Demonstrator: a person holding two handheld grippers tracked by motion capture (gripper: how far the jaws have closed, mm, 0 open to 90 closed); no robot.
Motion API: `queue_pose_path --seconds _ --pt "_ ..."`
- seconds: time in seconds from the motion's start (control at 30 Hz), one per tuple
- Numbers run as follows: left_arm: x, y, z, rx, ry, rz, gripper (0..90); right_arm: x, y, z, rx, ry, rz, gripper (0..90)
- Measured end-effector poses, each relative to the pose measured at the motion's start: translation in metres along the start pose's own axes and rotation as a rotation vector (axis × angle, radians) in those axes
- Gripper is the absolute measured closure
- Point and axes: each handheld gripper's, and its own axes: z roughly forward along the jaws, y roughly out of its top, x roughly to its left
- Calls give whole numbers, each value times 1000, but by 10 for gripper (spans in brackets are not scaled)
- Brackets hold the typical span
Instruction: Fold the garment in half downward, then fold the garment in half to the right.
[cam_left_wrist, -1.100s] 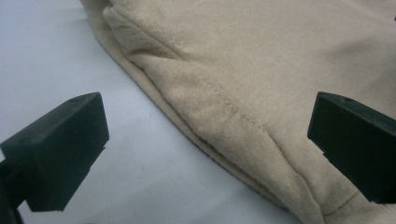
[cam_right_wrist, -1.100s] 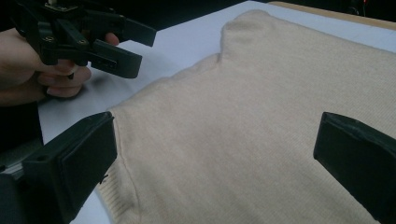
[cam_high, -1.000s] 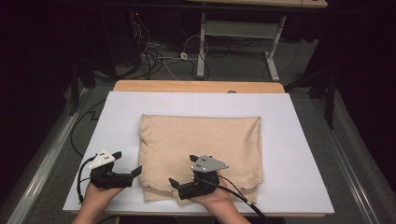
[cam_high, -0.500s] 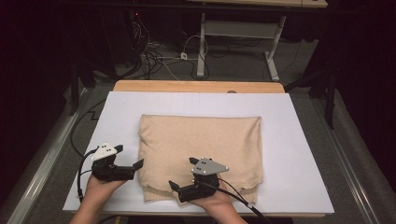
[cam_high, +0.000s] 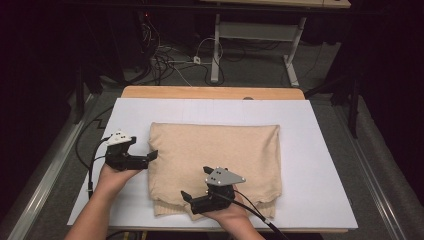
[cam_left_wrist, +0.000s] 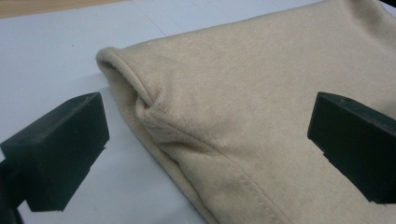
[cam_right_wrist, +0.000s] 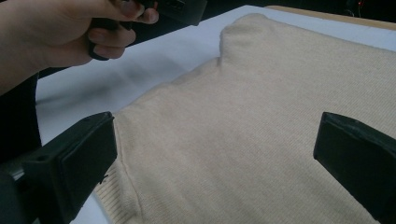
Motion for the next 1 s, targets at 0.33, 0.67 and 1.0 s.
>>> queue_pose_path --seconds 0.33,0.67,1.0 --pt "7 3 15 7 -15 -9 0 1 1 -4 1 -10 -7 2" --pt "16 7 39 50 23 -31 0 -2 1 -1 8 -1 -5 2" --pt "42 14 62 108 52 -75 0 -5 3 4 7 16 -6 2"
